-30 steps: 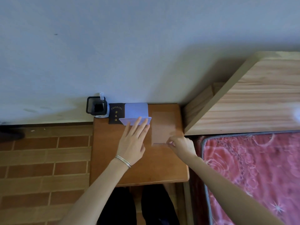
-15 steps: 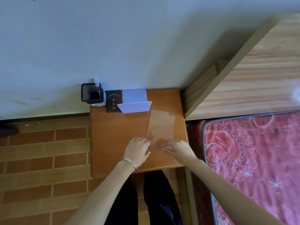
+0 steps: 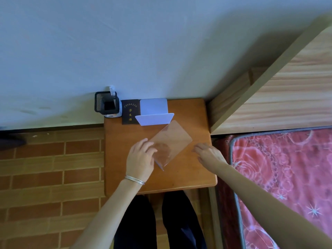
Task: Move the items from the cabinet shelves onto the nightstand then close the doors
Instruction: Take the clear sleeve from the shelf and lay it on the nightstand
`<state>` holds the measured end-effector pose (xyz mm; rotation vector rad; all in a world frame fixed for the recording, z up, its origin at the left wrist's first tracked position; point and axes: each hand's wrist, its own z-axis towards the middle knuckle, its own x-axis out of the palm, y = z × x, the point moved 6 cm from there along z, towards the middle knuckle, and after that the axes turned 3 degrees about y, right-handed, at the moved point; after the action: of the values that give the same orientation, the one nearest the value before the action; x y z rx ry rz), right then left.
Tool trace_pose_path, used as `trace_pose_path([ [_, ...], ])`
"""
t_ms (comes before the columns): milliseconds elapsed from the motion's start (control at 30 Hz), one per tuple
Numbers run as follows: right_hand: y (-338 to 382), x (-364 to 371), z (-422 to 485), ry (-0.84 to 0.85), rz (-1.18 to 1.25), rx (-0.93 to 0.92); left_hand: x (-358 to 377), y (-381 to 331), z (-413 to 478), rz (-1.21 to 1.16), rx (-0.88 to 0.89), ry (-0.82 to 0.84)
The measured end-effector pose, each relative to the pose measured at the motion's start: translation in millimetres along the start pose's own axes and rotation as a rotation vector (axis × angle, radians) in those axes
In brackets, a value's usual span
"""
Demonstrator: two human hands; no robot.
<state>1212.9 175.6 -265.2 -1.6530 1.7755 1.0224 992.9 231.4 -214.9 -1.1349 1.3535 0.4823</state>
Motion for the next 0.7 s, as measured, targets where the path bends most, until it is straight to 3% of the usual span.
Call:
trace_pose_path([
  [200, 21.8, 5.8, 19.4, 0.038, -0.002, -0.028, 45.0, -16.6, -20.6, 0.203, 0.214, 0.387],
  [367, 27.5, 6.8, 25.8, 0.045, -0.028, -0.078, 35.1, -5.9, -12.0, -0.057, 0.25, 0.227],
  [567, 27.1, 3.5, 17.6, 0.021, -0.204, -0.12, 12.3, 23.5, -2.1, -0.482, 0.176, 0.271],
  [700, 31.3, -9.4, 16.1, -0.149, -0.184, -0.163, 4.2, 38.1, 0.3, -0.615, 0.081, 0.282],
])
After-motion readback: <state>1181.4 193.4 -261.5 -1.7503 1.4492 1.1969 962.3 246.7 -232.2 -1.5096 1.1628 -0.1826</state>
